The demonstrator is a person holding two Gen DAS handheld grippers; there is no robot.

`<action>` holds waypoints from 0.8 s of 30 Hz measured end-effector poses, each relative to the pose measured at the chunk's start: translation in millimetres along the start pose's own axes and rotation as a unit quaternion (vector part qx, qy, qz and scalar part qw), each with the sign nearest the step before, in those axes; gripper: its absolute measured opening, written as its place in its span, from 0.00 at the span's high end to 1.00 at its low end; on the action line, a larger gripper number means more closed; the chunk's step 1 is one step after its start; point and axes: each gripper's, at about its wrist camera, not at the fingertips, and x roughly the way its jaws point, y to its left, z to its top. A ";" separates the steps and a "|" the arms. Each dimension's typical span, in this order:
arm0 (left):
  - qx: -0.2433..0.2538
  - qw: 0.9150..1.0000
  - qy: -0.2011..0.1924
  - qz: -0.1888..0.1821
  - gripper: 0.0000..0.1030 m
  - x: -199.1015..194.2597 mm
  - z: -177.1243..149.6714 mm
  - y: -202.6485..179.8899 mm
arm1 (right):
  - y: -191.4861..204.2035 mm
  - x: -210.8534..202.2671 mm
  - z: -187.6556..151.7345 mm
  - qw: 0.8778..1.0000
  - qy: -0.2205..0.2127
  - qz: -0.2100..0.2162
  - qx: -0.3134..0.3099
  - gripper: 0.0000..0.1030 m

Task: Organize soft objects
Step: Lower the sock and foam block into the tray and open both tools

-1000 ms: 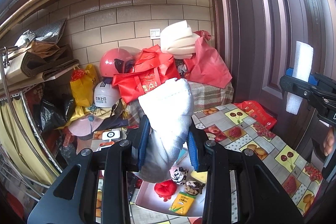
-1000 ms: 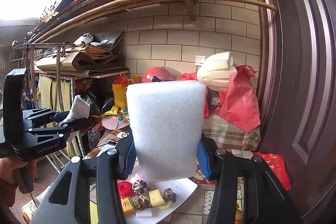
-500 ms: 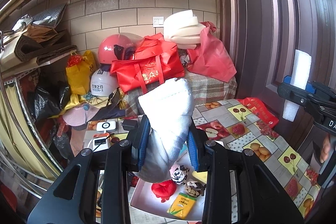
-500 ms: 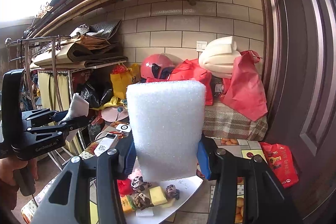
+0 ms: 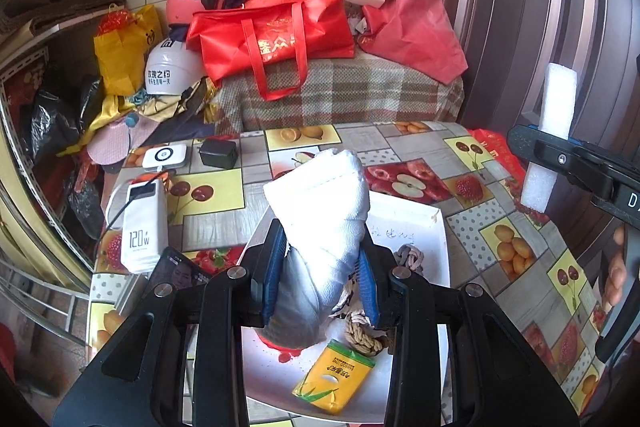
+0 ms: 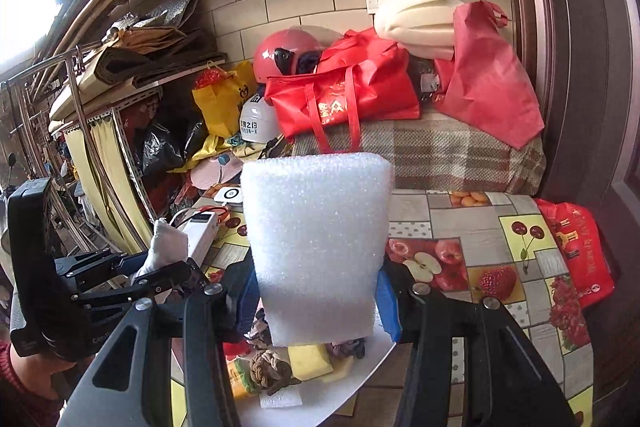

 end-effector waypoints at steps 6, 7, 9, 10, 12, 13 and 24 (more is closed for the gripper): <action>-0.007 1.000 0.025 -0.005 0.69 25.2 -7.9 4.1 | -1.8 36.9 -11.7 0.999 0.037 0.007 0.007 0.52; -0.008 1.000 0.028 -0.006 0.69 28.8 -9.0 4.2 | -1.9 42.6 -14.3 0.999 0.043 0.009 0.008 0.52; -0.011 0.999 0.036 -0.009 0.69 36.5 -12.2 3.9 | -2.5 55.5 -19.0 0.998 0.055 0.012 0.011 0.52; -0.013 0.999 0.042 -0.013 0.69 40.4 -14.8 3.1 | -3.8 62.1 -20.8 0.998 0.061 0.014 0.016 0.52; -0.021 0.998 0.052 -0.026 0.69 48.9 -22.1 0.9 | -7.8 75.0 -25.4 0.997 0.073 0.019 0.028 0.52; -0.025 0.998 0.056 -0.034 0.69 52.8 -26.6 -0.5 | -10.1 81.5 -27.5 0.996 0.079 0.020 0.035 0.52; -0.028 0.996 0.077 -0.020 0.00 77.0 -51.1 -7.2 | -11.2 122.4 -52.8 0.992 0.113 0.024 0.056 0.00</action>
